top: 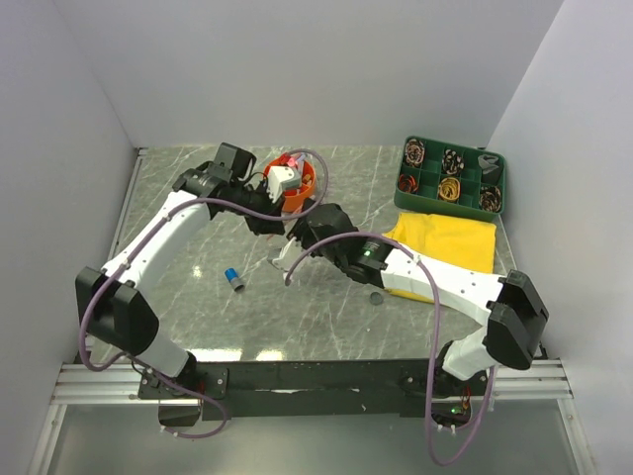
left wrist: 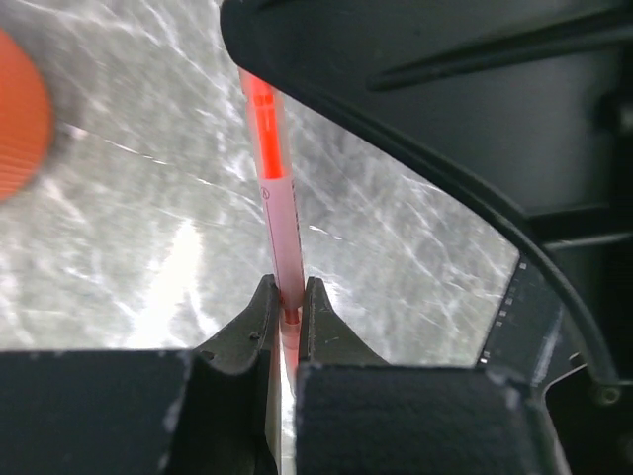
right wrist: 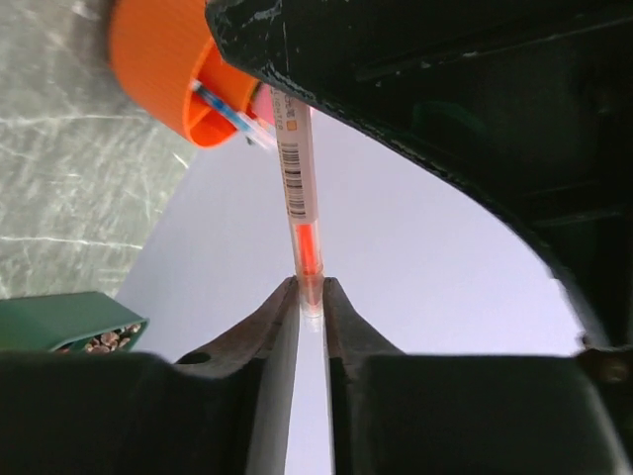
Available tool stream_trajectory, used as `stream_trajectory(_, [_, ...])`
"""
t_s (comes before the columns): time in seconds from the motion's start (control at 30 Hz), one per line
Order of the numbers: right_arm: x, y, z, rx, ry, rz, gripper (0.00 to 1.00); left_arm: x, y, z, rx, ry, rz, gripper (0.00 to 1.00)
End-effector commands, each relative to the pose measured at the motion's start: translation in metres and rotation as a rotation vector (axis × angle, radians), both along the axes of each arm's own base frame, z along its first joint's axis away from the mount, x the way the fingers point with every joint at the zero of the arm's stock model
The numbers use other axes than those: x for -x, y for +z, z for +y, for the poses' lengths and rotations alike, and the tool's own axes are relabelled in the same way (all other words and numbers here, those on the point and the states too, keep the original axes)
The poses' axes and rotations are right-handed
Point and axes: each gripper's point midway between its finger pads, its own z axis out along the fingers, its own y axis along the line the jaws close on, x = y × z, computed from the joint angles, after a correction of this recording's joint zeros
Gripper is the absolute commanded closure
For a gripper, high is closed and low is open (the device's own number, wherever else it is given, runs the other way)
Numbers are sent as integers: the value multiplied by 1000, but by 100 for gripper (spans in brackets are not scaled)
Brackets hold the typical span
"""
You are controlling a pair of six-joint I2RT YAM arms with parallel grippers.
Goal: Sort the stationery into containers
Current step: Close the pen cap on the pen.
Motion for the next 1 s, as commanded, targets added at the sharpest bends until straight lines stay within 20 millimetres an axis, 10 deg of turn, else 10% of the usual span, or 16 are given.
stream_trajectory(0.0, [-25, 28, 6, -137, -101, -103, 74, 32, 52, -23, 165, -186, -128, 99])
stream_trajectory(0.13, [-35, 52, 8, -209, -149, -187, 54, 34, 52, -21, 171, -171, -126, 99])
stream_trajectory(0.5, [-17, 93, -13, -325, -155, -273, 45, 21, 45, -18, 196, -43, -150, 99])
stream_trajectory(0.77, [7, 82, -31, -392, -207, -190, 2, -4, 39, -20, 203, 30, -145, 99])
stream_trajectory(0.97, [23, 56, -58, -356, -249, -78, 0, -27, 54, -19, 240, 104, -168, 99])
